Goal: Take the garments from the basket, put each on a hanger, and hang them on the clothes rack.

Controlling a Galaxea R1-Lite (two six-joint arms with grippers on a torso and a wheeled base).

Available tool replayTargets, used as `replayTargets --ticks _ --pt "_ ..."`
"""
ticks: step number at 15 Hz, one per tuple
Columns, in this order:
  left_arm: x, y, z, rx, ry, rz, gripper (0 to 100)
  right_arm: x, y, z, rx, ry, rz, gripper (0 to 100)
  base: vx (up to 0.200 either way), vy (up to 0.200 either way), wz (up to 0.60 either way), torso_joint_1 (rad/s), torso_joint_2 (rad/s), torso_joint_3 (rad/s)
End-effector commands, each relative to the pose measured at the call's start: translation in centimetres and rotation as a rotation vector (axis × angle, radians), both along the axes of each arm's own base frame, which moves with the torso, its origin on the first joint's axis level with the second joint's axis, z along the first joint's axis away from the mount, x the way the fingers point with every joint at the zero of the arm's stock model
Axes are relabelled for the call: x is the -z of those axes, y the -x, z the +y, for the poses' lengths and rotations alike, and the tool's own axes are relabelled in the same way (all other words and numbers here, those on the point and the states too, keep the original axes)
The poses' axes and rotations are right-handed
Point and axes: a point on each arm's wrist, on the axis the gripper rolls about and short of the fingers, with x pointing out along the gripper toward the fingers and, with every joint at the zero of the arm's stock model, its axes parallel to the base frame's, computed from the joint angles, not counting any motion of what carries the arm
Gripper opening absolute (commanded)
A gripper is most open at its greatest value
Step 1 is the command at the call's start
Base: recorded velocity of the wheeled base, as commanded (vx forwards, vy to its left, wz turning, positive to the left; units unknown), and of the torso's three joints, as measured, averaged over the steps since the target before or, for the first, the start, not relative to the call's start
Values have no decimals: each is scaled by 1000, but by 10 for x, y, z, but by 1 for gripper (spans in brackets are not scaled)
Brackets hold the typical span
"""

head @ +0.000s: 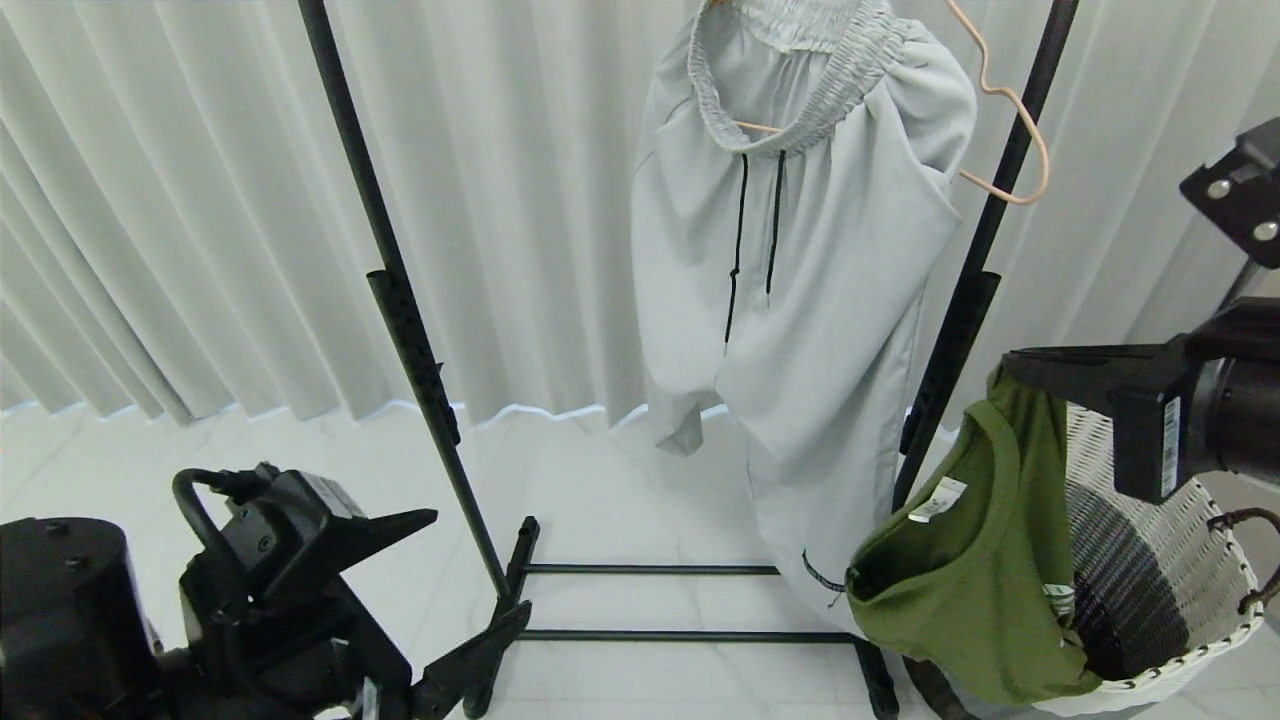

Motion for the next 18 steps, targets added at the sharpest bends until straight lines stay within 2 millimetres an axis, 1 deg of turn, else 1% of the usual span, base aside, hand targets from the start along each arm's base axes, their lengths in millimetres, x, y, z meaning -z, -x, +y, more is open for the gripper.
replayTargets --ticks 1,3,5,7,9,10,12,13,15,17,18 --pt "-6 -7 -32 118 62 54 100 -10 15 12 -92 -76 10 0 0 0 0 0 0 0" --pt "-5 -13 -56 177 75 96 100 -12 25 18 -154 -98 22 0 0 0 0 0 0 0" --pt "-5 -22 -75 202 93 130 100 -13 34 24 -207 -116 32 0 0 0 0 0 0 0" --pt "-1 -26 -94 229 119 185 100 -15 41 27 -243 -136 41 0 0 0 0 0 0 0" --pt "5 -26 -110 260 116 225 100 -16 43 27 -258 -138 42 0 0 0 0 0 0 0" --pt "10 -24 -123 295 101 243 100 -15 46 28 -272 -136 44 0 0 0 0 0 0 0" --pt "18 -23 -143 337 86 260 100 -15 48 29 -285 -136 47 0 0 0 0 0 0 0" --pt "24 -24 -150 350 80 265 100 -16 50 30 -296 -137 47 0 0 0 0 0 0 0" --pt "35 -34 -164 338 110 264 100 -16 55 32 -325 -136 49 0 0 0 0 0 0 0" --pt "39 -41 -168 326 145 266 100 -16 59 33 -349 -138 51 0 0 0 0 0 0 0" --pt "41 -46 -165 303 146 265 100 -16 60 33 -353 -137 50 0 0 0 0 0 0 0"
